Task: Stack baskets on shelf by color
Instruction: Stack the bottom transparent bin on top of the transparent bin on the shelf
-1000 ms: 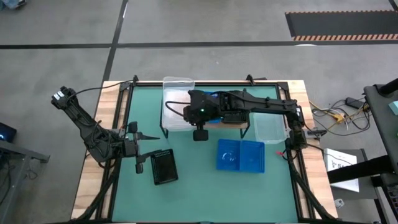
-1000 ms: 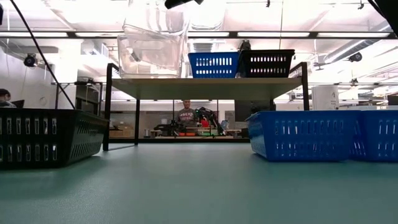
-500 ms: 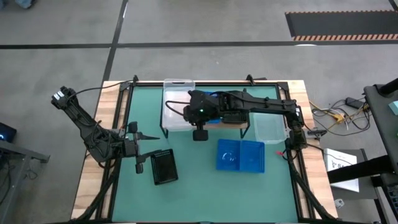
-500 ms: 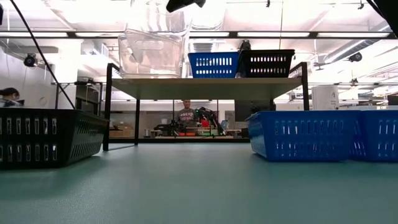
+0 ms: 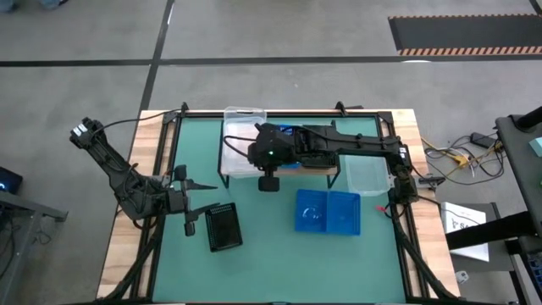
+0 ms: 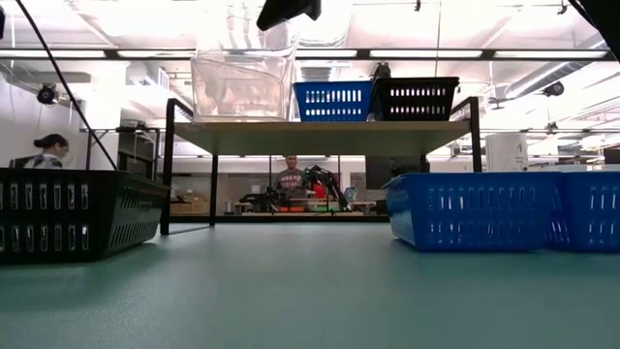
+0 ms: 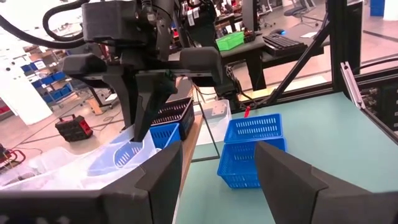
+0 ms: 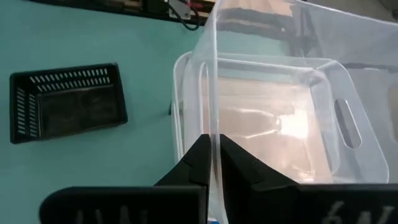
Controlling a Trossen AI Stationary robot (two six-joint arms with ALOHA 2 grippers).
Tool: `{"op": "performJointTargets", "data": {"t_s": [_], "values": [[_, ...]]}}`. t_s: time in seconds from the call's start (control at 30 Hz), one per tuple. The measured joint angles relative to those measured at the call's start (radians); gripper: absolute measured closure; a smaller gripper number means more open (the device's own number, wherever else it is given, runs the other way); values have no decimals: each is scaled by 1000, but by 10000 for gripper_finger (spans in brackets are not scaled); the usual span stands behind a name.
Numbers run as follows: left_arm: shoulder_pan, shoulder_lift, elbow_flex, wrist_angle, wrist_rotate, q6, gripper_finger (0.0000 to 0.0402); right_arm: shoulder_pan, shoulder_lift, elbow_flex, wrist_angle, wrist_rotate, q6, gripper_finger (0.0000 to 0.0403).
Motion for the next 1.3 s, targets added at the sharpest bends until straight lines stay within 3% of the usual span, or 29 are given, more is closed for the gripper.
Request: {"op": "performJointTargets", "data": {"t_s": [0.5,0.83,0.9,1.07,1.23,1.3], "values": [[0,0,0,0,-1,0,217,1,-8,0,41,-1,6,293],[57,61,-11,0,0,-25,221,6,-67,34,-87,-5,-20,336],[95,88,-2,0,35,-28,232,12,-86,34,-139,-9,-16,350],[221,146,16,-30,312,-50,291,46,-107,33,-267,-9,30,378],[343,190,32,-165,336,-115,381,99,-110,33,-346,-7,76,393],[370,194,32,-176,331,-124,394,120,-110,30,-354,-2,87,394]]}}
